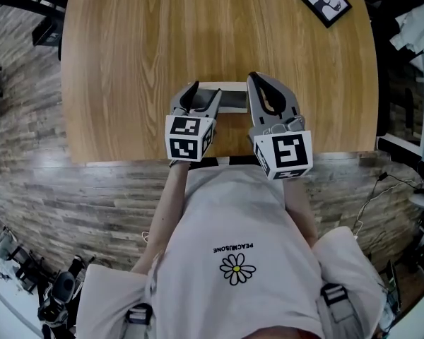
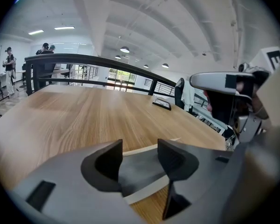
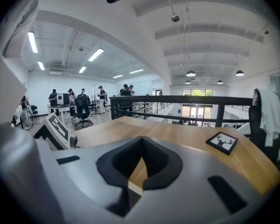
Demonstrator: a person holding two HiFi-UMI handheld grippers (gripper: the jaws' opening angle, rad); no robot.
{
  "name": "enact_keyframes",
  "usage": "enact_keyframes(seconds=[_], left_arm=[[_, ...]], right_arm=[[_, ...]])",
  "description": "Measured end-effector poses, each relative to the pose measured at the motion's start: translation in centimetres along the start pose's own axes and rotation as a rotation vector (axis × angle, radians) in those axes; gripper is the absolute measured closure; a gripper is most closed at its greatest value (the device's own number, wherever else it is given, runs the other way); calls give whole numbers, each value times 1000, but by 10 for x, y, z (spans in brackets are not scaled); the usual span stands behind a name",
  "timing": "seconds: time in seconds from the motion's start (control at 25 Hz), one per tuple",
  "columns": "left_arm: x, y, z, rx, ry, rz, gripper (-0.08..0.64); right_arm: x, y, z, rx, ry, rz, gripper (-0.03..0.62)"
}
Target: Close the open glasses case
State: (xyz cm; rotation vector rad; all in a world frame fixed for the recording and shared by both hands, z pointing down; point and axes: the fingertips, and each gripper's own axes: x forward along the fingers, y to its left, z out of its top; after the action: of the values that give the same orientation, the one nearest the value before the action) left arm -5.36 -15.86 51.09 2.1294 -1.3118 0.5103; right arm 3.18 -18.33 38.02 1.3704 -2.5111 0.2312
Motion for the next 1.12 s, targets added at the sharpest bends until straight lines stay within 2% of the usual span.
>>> enact_keyframes(seconds=[0.32,1.12], left_arm=[[-11,-5,-10,-8,-16,25,330],[-24,-10,-49,-73,24,58,333]], right_arm=[[6,-19,-5,-15,-4,-37,586],[12,-1,-11,-37,-5,15,586]])
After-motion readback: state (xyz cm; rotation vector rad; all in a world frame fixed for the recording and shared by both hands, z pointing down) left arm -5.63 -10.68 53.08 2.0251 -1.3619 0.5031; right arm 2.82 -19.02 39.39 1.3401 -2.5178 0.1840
